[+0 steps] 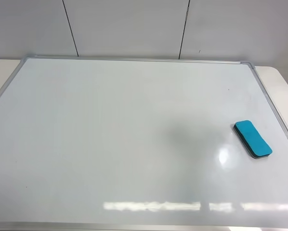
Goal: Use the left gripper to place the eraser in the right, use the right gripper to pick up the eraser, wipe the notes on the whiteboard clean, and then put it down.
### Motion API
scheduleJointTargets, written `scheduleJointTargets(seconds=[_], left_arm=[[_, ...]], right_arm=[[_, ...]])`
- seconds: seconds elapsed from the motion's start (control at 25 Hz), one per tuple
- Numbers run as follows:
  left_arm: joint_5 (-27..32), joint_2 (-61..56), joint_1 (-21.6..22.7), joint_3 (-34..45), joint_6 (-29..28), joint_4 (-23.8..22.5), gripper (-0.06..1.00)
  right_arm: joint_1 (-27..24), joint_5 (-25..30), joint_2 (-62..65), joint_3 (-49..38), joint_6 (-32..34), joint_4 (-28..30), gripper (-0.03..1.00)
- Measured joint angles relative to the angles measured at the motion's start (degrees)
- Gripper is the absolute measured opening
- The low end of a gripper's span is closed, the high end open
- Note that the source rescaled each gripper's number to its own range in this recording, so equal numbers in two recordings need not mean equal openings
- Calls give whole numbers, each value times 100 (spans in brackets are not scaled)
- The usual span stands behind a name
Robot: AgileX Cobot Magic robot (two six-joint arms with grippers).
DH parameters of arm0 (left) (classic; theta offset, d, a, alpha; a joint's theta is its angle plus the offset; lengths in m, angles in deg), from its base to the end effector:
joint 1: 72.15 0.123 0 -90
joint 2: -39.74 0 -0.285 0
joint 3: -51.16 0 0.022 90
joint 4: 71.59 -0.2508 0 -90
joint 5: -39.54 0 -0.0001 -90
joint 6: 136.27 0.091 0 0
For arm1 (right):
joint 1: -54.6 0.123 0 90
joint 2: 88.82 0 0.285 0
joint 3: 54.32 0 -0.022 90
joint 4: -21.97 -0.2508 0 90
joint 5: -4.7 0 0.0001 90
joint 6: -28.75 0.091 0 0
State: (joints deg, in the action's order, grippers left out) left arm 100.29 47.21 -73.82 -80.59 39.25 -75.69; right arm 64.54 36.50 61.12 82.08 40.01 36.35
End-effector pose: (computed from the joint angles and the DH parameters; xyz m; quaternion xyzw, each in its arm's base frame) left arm -0.0063 0.0059 0.2790 -0.0224 0.8494 0.0075 0.5273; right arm 0.0760 0.0012 0.3345 -0.0356 0.7900 -0.0044 0.6121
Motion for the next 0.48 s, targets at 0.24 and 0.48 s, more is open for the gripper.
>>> scheduleJointTargets(seconds=[0.24,0.48], left_arm=[[0,0,0,0,0,0,100],[0,0,0,0,0,0,100]], right_arm=[[0,1365,2113,0,-215,-200,100],[-25,3069,2219,11,-630,-694,100]])
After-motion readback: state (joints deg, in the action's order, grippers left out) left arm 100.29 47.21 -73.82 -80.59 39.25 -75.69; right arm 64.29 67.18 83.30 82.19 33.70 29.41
